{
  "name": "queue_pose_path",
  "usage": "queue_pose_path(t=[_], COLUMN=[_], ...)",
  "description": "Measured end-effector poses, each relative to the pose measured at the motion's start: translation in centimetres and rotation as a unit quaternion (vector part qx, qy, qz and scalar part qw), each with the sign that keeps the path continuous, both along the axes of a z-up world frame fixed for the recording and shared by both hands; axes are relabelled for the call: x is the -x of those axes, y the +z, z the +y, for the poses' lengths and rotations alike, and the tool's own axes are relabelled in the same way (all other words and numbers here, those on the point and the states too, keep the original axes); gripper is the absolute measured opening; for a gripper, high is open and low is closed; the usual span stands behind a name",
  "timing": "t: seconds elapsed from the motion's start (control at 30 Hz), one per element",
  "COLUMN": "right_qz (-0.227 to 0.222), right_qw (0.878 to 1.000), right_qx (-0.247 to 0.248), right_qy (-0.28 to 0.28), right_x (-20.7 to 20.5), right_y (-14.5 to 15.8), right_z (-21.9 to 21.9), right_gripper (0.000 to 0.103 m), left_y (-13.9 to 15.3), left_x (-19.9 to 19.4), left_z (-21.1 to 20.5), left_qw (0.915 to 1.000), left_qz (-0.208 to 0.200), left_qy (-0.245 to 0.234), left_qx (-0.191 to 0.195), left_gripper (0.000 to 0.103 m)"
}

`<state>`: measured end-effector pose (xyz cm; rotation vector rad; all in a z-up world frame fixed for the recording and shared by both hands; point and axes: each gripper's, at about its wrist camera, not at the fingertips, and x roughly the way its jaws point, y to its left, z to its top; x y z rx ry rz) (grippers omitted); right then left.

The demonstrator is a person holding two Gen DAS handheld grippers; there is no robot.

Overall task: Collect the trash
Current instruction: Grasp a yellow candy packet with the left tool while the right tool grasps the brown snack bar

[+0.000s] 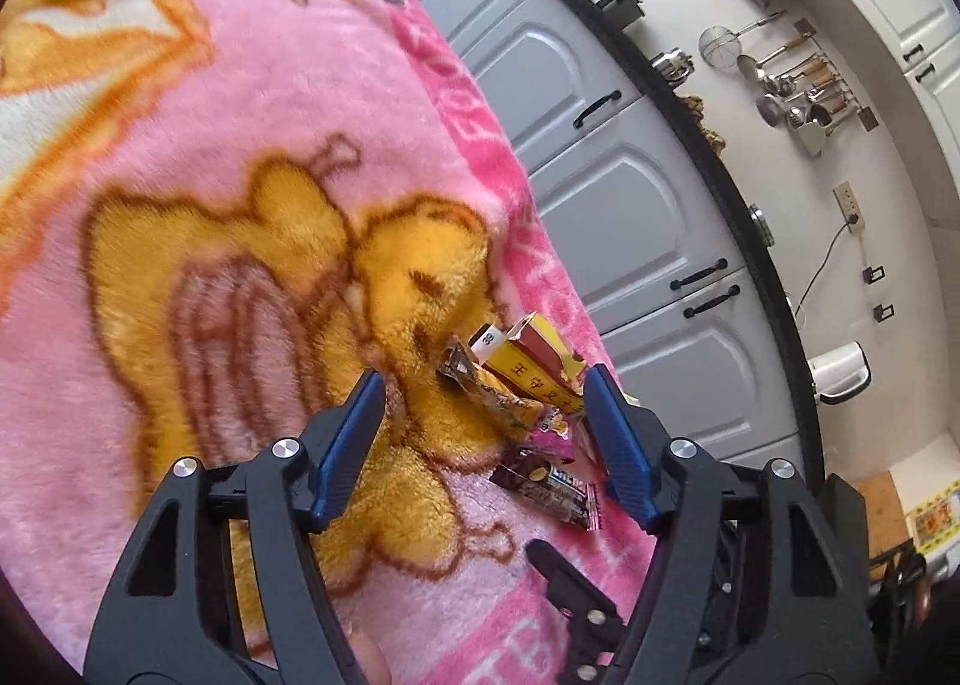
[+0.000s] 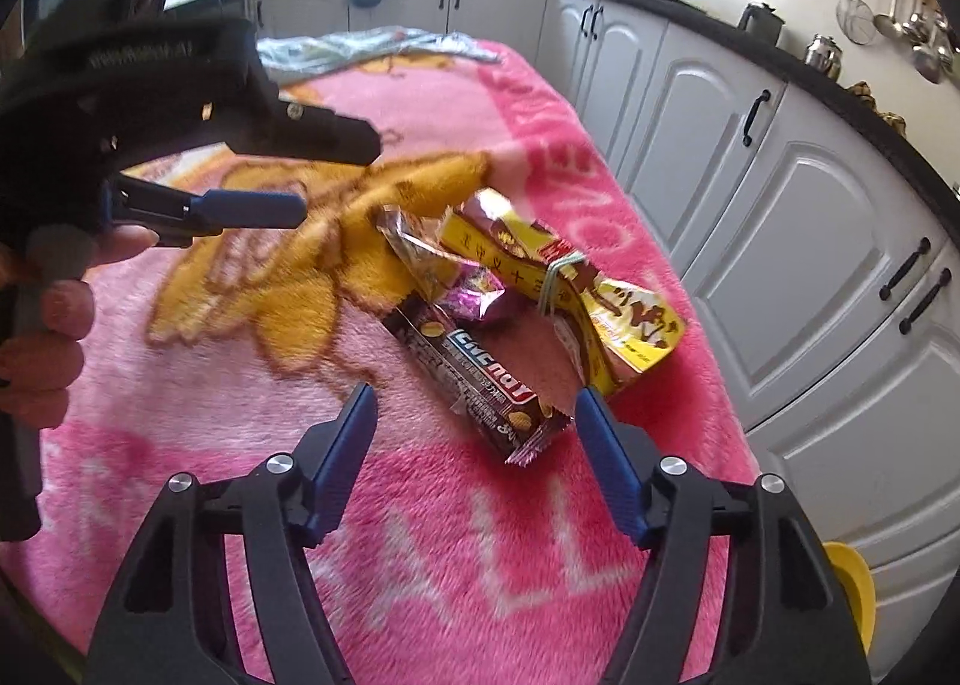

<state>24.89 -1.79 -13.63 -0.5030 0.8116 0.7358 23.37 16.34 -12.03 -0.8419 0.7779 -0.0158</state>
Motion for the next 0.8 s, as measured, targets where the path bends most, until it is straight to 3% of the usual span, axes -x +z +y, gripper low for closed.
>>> queue_pose_path(t=[0.07,0.13,0.3,0.37,0.47,0.63,0.8], right_qz=[0.025,0.038,0.066,0.079,0.097,0.125,0.118], right_qw=[1.0,0.999,0.996,0.995,0.992,0.986,0.986], right_qx=[-0.003,-0.024,-0.051,-0.06,-0.074,-0.095,-0.103], right_qy=[0.001,-0.007,-0.013,-0.02,-0.032,-0.049,-0.05], right_x=[-0.6,-0.8,-0.3,0.0,0.5,1.4,2.4], right_y=[-0.8,-0.9,-0.6,-0.5,-0.4,0.0,0.7], right_z=[0.0,-0.4,-1.8,-2.4,-3.1,-4.8,-5.9], right_gripper=[0.051,0.048,0.019,0.016,0.01,0.008,0.008], left_y=[-0.7,-1.3,-2.0,-2.3,-2.9,-3.0,-1.5], left_x=[-0.6,-1.1,-2.1,-2.3,-2.5,-2.2,-1.0], left_z=[-0.2,-0.2,-0.7,-0.5,-0.2,0.0,-1.1], left_qw=[0.9999,0.9997,0.9997,0.9996,0.9993,0.9993,0.9998], left_qz=[0.004,0.009,0.015,0.02,0.025,0.021,0.003], left_qy=[-0.003,-0.005,0.004,0.011,0.015,0.008,-0.014], left_qx=[0.013,0.023,0.021,0.019,0.02,0.029,0.015], left_gripper=[0.05,0.05,0.036,0.02,0.009,0.003,0.002])
